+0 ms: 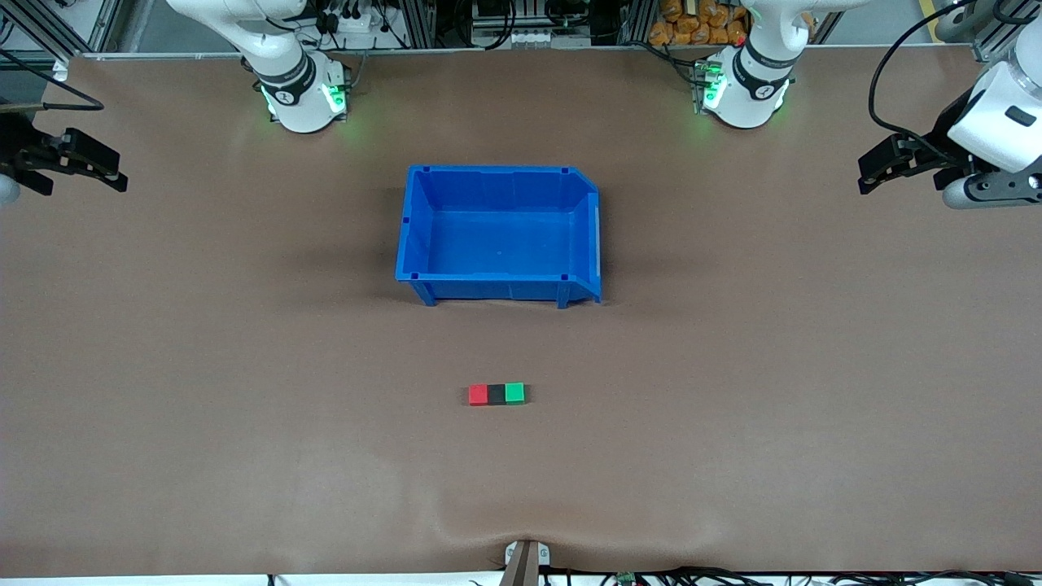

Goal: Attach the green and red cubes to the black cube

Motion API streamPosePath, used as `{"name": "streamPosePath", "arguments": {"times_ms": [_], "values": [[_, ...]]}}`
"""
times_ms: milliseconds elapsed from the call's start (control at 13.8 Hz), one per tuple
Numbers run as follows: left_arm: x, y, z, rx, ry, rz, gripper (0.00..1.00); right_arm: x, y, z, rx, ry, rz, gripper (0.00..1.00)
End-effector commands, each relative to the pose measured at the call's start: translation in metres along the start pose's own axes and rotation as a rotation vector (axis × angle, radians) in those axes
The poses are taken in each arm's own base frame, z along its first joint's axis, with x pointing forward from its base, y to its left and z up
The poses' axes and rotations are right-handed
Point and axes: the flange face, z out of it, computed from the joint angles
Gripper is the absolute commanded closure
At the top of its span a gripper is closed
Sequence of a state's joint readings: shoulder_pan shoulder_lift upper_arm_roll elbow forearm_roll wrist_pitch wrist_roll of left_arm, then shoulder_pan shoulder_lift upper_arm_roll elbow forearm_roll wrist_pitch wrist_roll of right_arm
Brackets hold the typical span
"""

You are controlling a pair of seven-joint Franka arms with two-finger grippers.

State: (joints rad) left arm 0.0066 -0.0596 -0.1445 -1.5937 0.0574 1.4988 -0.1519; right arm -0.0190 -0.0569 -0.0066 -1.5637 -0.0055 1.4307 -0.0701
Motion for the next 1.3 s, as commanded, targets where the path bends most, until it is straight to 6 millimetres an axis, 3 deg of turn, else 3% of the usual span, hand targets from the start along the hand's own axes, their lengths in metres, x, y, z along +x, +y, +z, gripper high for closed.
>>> {"name": "streamPosePath", "arguments": {"times_ms": [0, 289, 1229], "values": [[-0.0051, -0.0027, -0.0132, -0.015, 0.013, 0.02, 0.0, -0.0018, 0.0004, -0.0021, -0.008, -0.004, 0.008, 0.0], [-0.0046, 0.0015, -0.0225, -0.017, 0.033, 0.02, 0.0, -0.0023, 0.0003, -0.0029, -0.008, -0.003, 0.008, 0.0], [-0.0039, 0.0026, -0.0199, -0.019, 0.019, 0.019, 0.0, -0.0023, 0.0011, -0.0017, -0.008, -0.009, 0.009, 0.0]]}}
